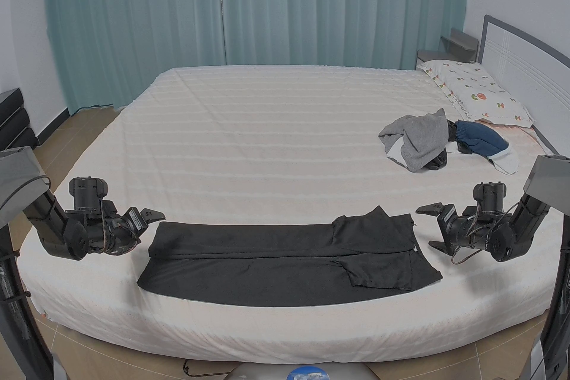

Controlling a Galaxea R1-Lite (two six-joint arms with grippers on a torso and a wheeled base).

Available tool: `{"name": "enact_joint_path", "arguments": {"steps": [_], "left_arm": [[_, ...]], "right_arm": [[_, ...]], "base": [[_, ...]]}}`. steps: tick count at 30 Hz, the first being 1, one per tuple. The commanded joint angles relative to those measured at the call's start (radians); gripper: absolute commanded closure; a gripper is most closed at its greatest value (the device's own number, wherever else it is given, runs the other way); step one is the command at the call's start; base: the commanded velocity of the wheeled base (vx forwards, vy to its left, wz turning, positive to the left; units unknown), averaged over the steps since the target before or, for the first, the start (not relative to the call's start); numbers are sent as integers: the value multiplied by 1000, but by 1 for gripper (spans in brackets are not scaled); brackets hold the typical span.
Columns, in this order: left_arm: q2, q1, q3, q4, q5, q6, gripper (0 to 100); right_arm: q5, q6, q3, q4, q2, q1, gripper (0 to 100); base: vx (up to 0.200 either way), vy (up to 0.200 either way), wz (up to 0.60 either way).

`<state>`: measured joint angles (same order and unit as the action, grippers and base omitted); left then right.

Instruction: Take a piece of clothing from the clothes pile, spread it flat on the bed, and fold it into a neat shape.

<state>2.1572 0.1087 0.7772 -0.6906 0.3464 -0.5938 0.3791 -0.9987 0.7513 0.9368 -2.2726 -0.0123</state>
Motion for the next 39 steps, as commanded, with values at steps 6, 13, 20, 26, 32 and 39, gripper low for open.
{"name": "enact_joint_path", "arguments": {"steps": [6, 13, 20, 26, 32, 39], "left_arm": [[84, 14, 20, 8, 37, 101, 0], [85, 12, 2, 3, 40, 126, 0], [93, 9, -13, 2, 40, 190, 0], [92, 0, -19, 0, 39, 203, 0], [101, -11, -26, 0, 28, 267, 0], [108, -38, -26, -12, 19, 281, 0]], "right_arm": [[18, 2, -20, 8, -8, 2, 0], [18, 2, -21, 10, -8, 2, 0], [18, 2, -21, 10, -8, 3, 0], [18, 3, -21, 11, -10, 3, 0], [18, 5, -21, 11, -10, 3, 0], [18, 5, -21, 11, -10, 5, 0]], "base": [[0, 0, 0], [0, 0, 0], [0, 0, 0], [0, 0, 0], [0, 0, 0], [0, 0, 0]]}}
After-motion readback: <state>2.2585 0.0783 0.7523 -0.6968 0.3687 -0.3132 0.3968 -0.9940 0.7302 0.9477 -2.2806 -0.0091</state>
